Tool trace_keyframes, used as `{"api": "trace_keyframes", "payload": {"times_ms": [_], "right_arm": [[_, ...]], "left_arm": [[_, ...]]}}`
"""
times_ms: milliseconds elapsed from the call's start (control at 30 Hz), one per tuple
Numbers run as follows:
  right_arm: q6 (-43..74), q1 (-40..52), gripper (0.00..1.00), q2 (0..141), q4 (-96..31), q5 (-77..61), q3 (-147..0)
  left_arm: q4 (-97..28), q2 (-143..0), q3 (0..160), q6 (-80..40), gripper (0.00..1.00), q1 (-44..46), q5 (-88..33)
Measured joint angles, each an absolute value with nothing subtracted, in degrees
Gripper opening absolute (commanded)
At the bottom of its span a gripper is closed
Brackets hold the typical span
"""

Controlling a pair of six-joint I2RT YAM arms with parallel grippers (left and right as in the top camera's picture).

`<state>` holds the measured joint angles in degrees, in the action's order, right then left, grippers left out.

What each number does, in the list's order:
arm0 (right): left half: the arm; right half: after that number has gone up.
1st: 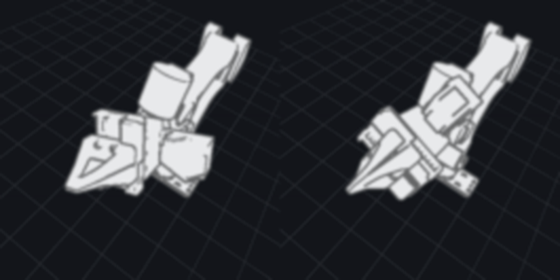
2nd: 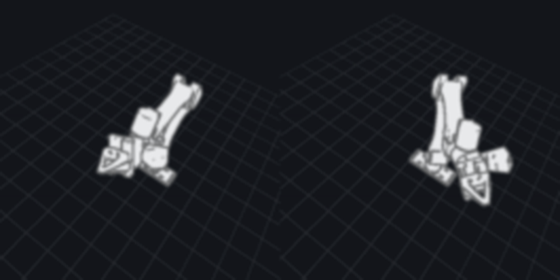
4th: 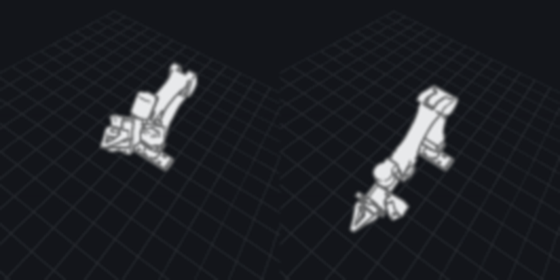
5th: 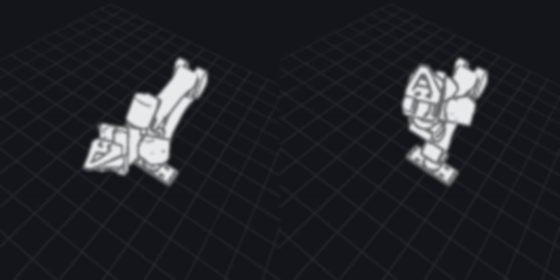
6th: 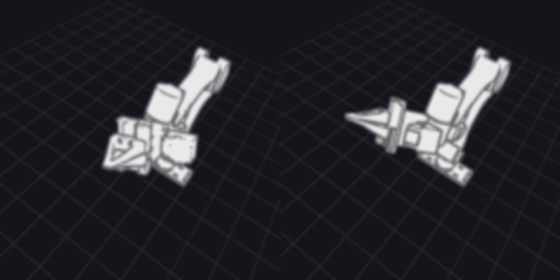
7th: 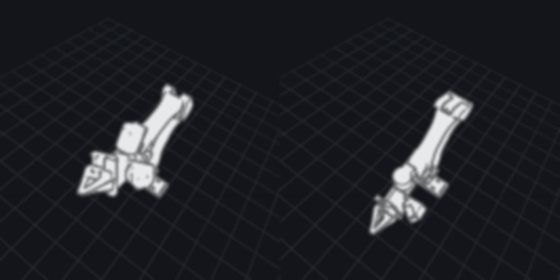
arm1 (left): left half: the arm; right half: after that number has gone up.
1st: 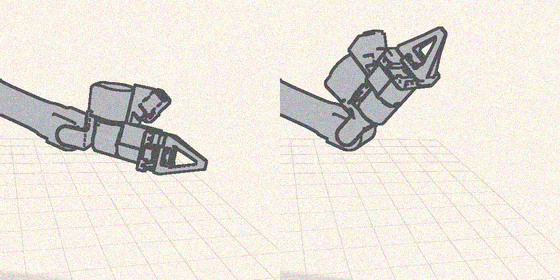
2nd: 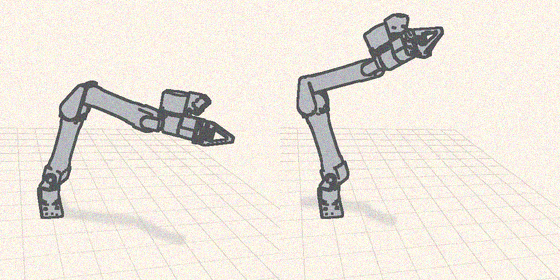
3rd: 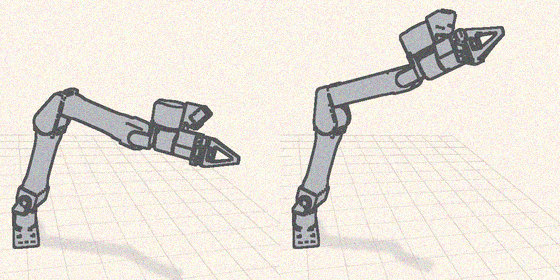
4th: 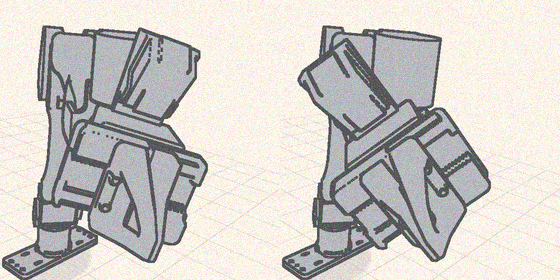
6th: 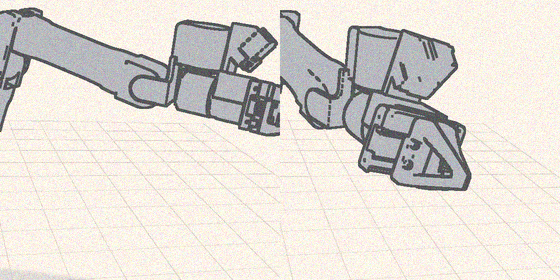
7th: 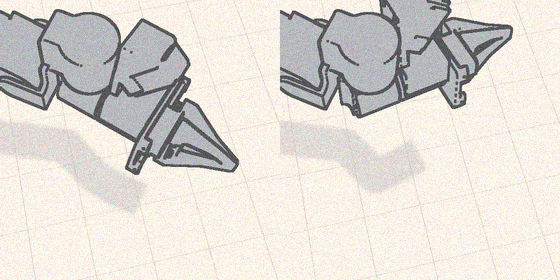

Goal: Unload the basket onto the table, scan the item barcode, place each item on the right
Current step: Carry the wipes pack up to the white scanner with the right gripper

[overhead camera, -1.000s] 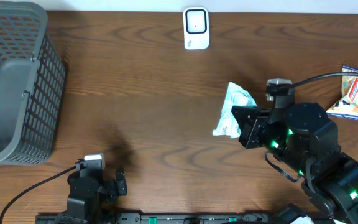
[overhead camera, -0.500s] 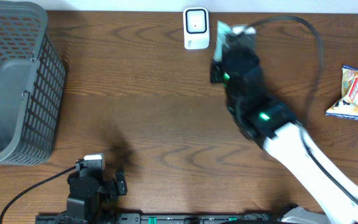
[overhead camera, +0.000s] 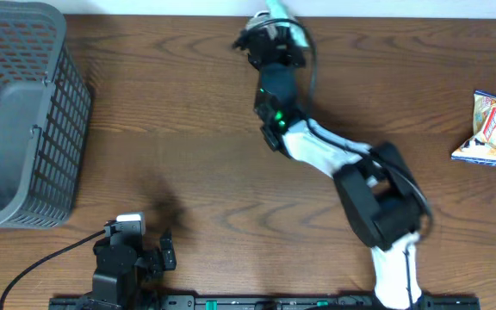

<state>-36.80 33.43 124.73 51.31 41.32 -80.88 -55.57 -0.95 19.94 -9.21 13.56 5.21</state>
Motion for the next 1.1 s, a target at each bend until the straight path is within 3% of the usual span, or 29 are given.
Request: {"api": "trace_keyframes", "payload": {"times_ms": [333,767,967,1100], "right_arm": [[-40.69,31.55,0.01,145.29,42.61,40.27,-104.25],[-43.64,31.73,0.01,148.55,34.72,40.64,-107.96],[-49.41,31.73,0.01,148.68,42.98,47.31,-107.81],[-59.96,31.24,0.01,148.66,51.66,54.54,-107.87]], "left_arm": [[-55.57,-0.95,19.94,-9.21,0.98,13.56,5.21],[-55.57,-0.95,19.94,-9.21,0.98,13.56,5.21],[-55.57,-0.95,19.94,-9.21,0.98,13.56,5.23],[-55.57,-0.95,19.94,-9.21,0.98,13.56,5.21]]}}
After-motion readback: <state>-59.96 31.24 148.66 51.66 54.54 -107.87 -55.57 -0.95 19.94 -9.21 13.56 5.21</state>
